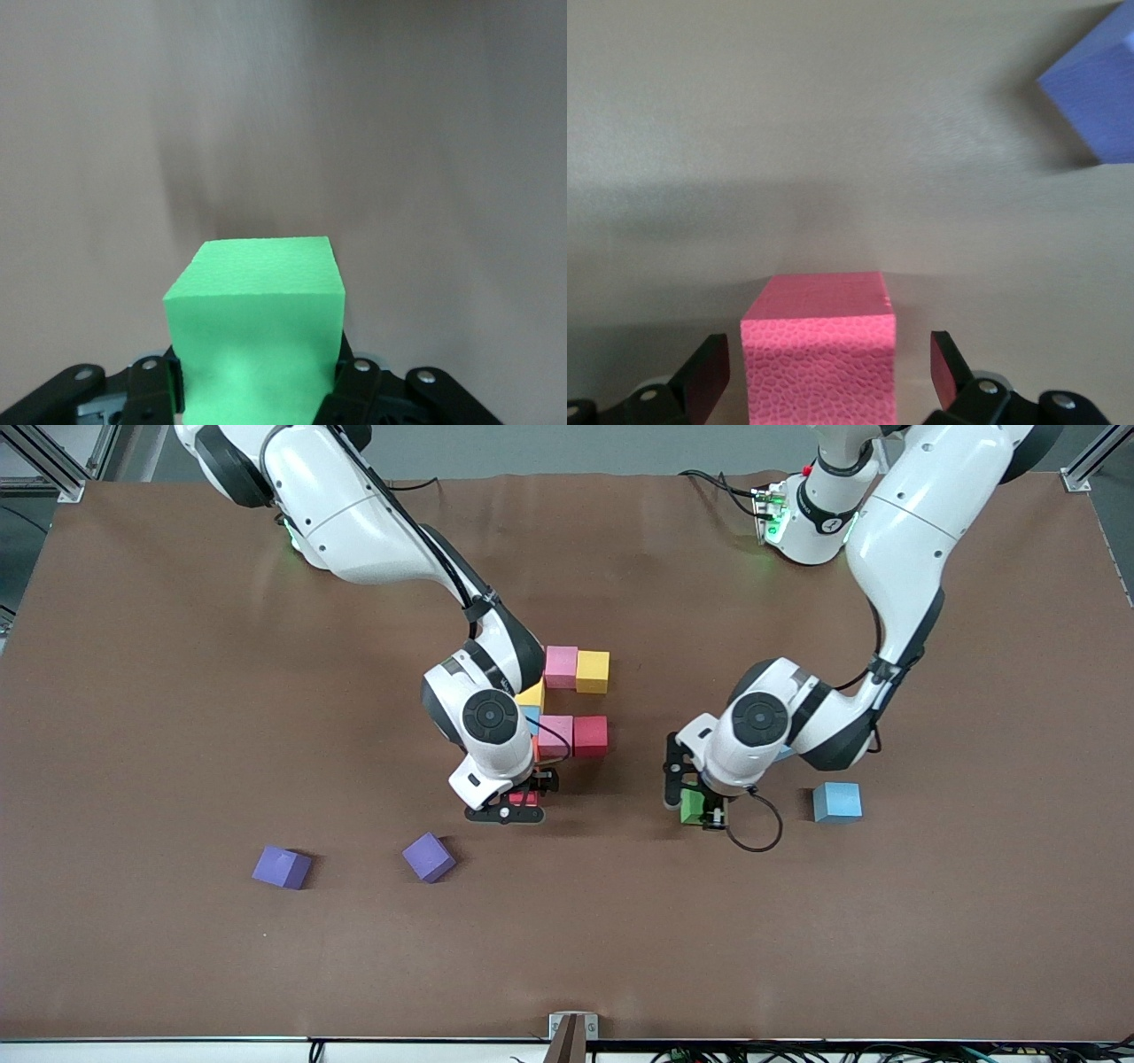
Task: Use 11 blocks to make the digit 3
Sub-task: 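Carry red with the right gripper while the left gripper carries green, then lower red below orange with the right gripper while the left gripper places green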
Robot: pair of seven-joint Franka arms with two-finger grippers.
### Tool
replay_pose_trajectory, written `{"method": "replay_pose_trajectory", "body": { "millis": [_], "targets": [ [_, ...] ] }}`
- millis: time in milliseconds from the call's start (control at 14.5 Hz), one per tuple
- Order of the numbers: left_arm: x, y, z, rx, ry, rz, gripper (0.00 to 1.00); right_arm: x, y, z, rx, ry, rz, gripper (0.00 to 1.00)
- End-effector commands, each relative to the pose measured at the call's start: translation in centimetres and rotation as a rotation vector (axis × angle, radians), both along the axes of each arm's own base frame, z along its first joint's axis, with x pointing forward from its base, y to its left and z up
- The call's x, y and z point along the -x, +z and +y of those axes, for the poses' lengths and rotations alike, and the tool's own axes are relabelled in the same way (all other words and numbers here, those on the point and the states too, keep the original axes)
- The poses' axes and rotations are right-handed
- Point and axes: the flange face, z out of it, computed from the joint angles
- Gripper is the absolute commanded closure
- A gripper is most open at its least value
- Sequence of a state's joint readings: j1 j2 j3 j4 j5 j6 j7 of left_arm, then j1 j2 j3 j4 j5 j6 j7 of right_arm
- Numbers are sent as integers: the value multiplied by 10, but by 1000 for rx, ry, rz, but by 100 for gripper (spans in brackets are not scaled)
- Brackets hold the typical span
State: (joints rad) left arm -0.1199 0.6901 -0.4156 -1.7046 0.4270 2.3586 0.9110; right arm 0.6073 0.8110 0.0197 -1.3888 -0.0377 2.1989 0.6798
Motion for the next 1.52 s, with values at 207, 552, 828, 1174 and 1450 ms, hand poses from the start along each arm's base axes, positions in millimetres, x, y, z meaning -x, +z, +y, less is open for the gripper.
{"method": "replay_pose_trajectory", "body": {
  "millis": [207,552,828,1174,1450],
  "targets": [
    [4,7,-67,-16,84,35,66,-19,80,-33,-13,-52,-5,0],
    [30,9,-136,-10,144,38,66,-37,116,-90,20,50,47,0],
    [45,7,-180,21,159,20,66,-51,147,-139,35,25,63,0],
    [42,-4,-191,94,145,-12,65,-70,177,-208,37,-36,52,0],
    [42,-17,-206,148,131,-38,65,-75,203,-251,33,21,52,0]
  ]
}}
